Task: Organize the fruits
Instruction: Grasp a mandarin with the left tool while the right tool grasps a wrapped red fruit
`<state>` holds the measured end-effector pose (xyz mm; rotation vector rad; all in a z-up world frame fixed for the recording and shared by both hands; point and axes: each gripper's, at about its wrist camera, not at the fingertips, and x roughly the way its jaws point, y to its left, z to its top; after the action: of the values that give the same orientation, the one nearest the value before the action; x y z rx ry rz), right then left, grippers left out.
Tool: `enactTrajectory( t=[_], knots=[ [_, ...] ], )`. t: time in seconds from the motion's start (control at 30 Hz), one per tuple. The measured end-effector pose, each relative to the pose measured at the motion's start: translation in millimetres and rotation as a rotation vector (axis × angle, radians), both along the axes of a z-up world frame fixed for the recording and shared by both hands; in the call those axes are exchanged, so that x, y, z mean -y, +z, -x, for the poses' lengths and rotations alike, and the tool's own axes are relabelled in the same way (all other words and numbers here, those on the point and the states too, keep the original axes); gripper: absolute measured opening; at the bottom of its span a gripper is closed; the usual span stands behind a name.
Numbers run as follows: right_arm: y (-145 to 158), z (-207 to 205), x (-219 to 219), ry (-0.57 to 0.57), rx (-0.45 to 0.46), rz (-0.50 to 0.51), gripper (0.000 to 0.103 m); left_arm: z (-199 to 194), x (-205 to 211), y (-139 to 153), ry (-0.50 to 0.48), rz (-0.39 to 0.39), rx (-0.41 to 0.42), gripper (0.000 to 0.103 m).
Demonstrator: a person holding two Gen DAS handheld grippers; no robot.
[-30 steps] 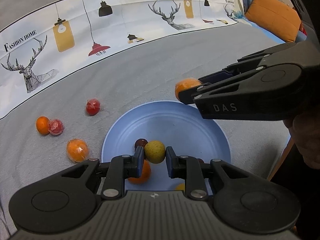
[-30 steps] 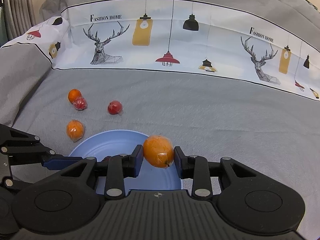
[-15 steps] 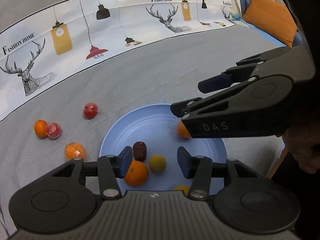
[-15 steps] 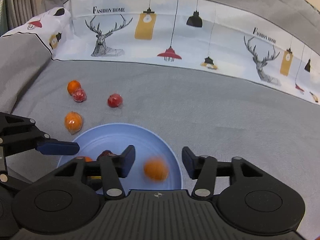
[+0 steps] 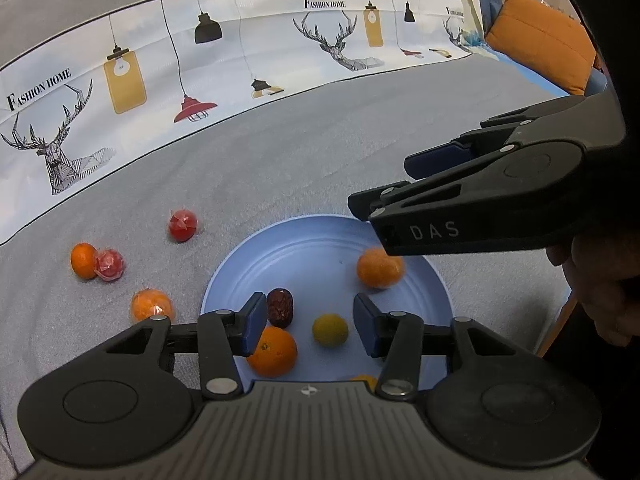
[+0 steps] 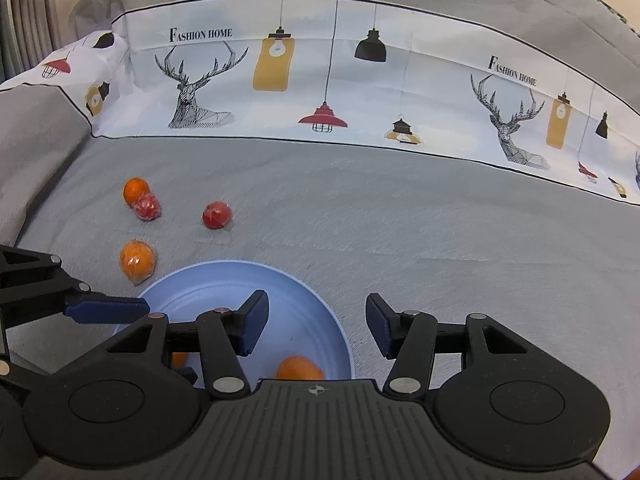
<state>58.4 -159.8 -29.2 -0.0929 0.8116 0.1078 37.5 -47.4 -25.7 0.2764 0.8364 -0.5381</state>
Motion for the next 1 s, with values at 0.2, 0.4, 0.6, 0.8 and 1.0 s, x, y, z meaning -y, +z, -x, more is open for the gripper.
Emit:
enactTrajectory(
  t=[0.2, 0.4, 0.6, 0.8, 1.0],
  knots=[
    [6, 0, 7, -0.056, 0.044, -0.027, 0.056, -10, -13, 12, 0.072, 0.035, 0.042, 0.011],
    [14, 0, 17, -0.108, 0.084, -0.086, 0.049, -37, -35, 28, 0.144, 0.044, 0.064, 0.011],
    [19, -1, 11, -0.074, 0.117, -0.134, 0.022, -97, -72, 35, 0.290, -0.035, 0.131, 0.012],
    [21, -9, -13, 0.022, 0.146, -0.095, 0.020, -136, -132, 21, 0.558, 0.009, 0.025, 0.012],
    [20, -45, -29, 0.037, 0.158, -0.126, 0.020, -149, -171, 22, 0.712, 0.194, -0.050, 0.013]
  ],
)
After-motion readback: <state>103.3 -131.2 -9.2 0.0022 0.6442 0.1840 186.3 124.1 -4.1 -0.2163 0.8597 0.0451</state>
